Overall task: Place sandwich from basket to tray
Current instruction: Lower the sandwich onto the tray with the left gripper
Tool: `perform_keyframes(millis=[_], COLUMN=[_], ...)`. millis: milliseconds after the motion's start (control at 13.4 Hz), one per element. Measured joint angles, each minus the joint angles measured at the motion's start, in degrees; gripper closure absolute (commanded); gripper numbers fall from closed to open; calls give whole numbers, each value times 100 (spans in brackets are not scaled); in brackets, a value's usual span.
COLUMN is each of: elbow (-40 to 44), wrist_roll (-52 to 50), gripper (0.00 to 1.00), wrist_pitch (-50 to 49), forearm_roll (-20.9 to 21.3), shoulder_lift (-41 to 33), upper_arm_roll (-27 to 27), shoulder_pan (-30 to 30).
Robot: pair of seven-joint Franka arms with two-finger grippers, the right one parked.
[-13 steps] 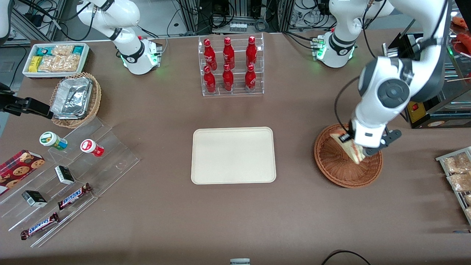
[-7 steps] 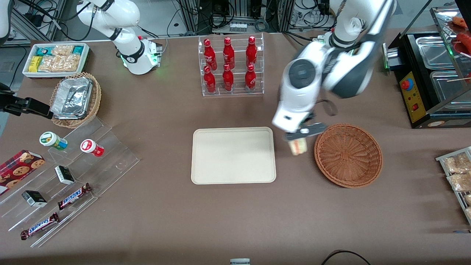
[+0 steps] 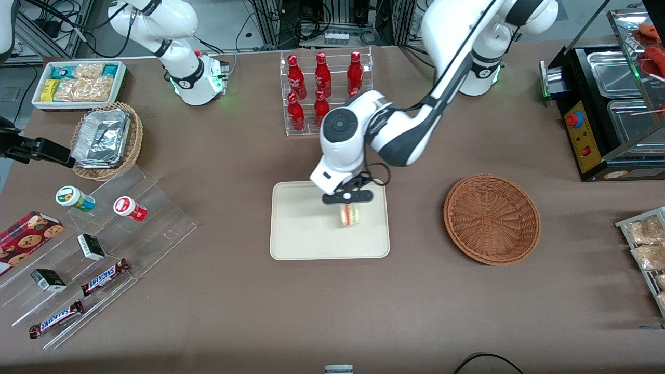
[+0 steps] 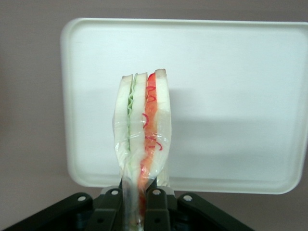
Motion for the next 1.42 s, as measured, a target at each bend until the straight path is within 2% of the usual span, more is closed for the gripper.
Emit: perform_keyframes(millis=[449,972,1047,1121,1271,1346,1421], elbow=[195,247,247,247,252,263,285], wrist_roll=[-104,-92,-92,-92,-92,-92,-92], gripper=[98,96,87,66,17,1,1], wrist_pitch=[738,764,788,809,839,845,846], forearm_roll=[274,337,338,339,340,340,341], shoulder_lift=[681,794,813,834,859,865,871], upper_arm_roll=[20,125,130,130,131,132,133], shoulder_pan=[-373,-346,-346,-346,-346,-346,-346])
